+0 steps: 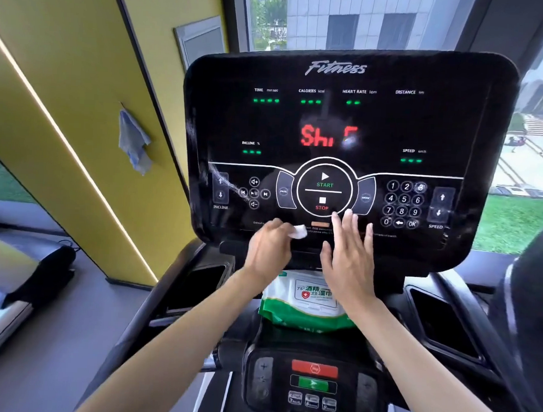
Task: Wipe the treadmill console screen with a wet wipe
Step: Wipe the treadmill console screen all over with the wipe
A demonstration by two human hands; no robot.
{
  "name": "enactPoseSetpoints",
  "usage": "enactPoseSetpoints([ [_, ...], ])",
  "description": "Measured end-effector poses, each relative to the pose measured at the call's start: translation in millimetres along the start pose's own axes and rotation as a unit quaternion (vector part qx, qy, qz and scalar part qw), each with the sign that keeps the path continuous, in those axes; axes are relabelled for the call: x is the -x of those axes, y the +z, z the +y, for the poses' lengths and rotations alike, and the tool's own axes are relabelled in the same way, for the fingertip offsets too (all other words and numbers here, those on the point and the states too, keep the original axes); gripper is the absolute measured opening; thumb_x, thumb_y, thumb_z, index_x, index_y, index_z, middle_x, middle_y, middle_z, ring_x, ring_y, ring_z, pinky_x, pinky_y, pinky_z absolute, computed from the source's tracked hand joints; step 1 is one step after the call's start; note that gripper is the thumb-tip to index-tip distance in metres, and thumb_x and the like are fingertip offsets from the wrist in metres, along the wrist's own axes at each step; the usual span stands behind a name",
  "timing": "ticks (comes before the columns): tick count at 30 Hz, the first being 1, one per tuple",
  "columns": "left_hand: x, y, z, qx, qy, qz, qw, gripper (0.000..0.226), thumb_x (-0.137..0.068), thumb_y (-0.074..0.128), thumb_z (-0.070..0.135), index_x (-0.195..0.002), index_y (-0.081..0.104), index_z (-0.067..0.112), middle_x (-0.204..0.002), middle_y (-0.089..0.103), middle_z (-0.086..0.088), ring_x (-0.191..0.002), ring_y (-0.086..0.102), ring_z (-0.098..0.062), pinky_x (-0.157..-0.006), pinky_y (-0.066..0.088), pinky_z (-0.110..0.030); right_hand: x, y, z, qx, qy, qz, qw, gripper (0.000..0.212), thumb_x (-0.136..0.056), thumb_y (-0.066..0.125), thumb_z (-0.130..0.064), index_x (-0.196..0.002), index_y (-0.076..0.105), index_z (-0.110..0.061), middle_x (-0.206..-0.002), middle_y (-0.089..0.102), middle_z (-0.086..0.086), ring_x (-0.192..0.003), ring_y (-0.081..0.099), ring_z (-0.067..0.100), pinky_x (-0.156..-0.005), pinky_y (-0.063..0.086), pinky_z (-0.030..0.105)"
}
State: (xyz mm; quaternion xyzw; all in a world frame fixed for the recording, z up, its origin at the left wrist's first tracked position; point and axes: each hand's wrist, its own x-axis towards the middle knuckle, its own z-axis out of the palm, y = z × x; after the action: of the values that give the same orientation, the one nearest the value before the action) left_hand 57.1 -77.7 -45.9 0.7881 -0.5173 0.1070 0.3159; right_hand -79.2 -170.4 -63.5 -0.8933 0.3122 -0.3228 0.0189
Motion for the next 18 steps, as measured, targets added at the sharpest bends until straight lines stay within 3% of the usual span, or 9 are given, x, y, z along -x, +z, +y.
enactPoseSetpoints([
  [4, -12, 19, 46, 0.038, 0.015, -0.016, 0.999, 0.031, -0.071, 0.057, -0.010, -0.093, 0.070, 0.008, -0.076, 0.062, -0.009, -0.068, 0.062, -0.033, -0.052, 0.049, -0.034, -1, -8, 10, -0.037, -0.022, 0.021, 0.999, 0.056, -0.090, 0.049, -0.006, -0.142, 0.030, 0.001, -0.142, 0.041, 0.022, -0.137, 0.032, 0.028, -0.115, 0.013, 0.049],
  [8, -10, 6, 19, 0.009, 0.056, 0.010, 0.998, 0.027, -0.073, 0.059, -0.010, -0.093, 0.067, 0.006, -0.081, 0.059, -0.010, -0.075, 0.061, -0.032, -0.049, 0.050, -0.035, 2, -12, 13, -0.048, -0.024, 0.017, 0.998, 0.057, -0.089, 0.049, 0.000, -0.142, 0.029, 0.000, -0.144, 0.039, 0.020, -0.138, 0.030, 0.025, -0.116, 0.014, 0.047],
  [12, -3, -38, -49, -0.016, -0.063, 0.086, 0.994, 0.024, -0.079, 0.056, -0.010, -0.096, 0.066, 0.003, -0.090, 0.060, -0.012, -0.076, 0.060, -0.032, -0.062, 0.051, -0.035, 11, -10, 16, -0.044, -0.012, 0.008, 0.999, 0.054, -0.090, 0.048, -0.001, -0.141, 0.032, 0.000, -0.147, 0.034, 0.019, -0.140, 0.026, 0.024, -0.116, 0.017, 0.046],
  [15, 2, -57, -79, -0.019, -0.164, 0.139, 0.976, 0.022, -0.080, 0.054, -0.012, -0.094, 0.066, 0.000, -0.090, 0.062, -0.016, -0.077, 0.059, -0.036, -0.062, 0.040, -0.032, 16, -9, 20, -0.042, -0.004, 0.000, 0.999, 0.053, -0.090, 0.048, -0.002, -0.141, 0.033, -0.001, -0.148, 0.032, 0.019, -0.141, 0.024, 0.024, -0.116, 0.018, 0.046],
  [18, 8, -44, -60, -0.029, -0.086, 0.070, 0.993, 0.027, -0.075, 0.055, -0.014, -0.091, 0.068, 0.003, -0.085, 0.062, -0.013, -0.076, 0.060, -0.034, -0.063, 0.046, -0.034, 17, -7, 17, -0.042, -0.007, -0.005, 0.999, 0.051, -0.090, 0.049, -0.001, -0.139, 0.037, 0.000, -0.147, 0.032, 0.021, -0.140, 0.025, 0.027, -0.115, 0.019, 0.046],
])
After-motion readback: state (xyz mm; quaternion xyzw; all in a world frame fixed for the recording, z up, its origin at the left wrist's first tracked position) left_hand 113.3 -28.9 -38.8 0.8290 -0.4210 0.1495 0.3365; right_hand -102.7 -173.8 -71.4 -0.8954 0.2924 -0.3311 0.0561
